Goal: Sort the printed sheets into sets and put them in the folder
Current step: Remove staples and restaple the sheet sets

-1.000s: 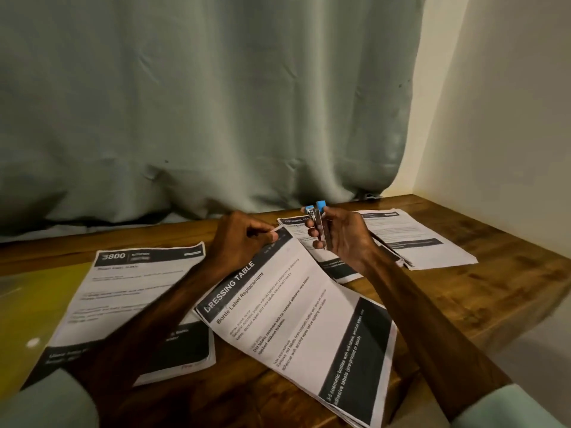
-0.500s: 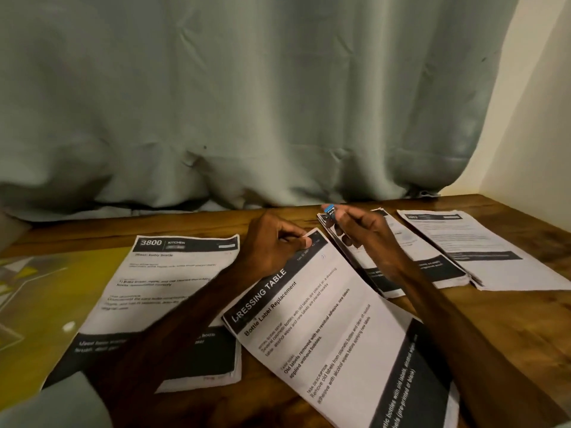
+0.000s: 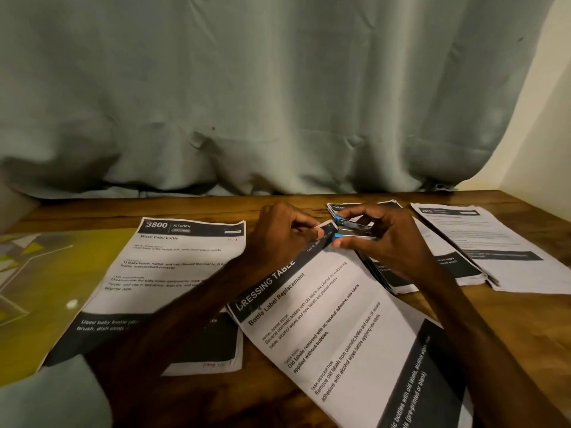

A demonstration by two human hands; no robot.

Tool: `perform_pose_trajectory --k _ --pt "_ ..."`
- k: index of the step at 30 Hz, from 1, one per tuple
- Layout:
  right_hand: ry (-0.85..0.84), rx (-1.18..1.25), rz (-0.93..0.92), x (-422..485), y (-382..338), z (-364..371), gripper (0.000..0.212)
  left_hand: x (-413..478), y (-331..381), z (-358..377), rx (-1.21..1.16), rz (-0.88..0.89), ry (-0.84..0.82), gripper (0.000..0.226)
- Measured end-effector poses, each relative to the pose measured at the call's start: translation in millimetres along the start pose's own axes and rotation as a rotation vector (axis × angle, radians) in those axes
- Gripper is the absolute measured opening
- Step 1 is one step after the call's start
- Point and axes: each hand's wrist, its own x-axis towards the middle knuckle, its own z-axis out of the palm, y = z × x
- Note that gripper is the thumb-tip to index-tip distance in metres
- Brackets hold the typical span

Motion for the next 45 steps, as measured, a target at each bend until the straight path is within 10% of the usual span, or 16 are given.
perform_pose_trajectory --k 45 --pt "0.004 0.09 -0.06 0.8 -0.5 19.3 0.036 1.8 7.4 -5.6 -0.112 0.0 0.028 0.018"
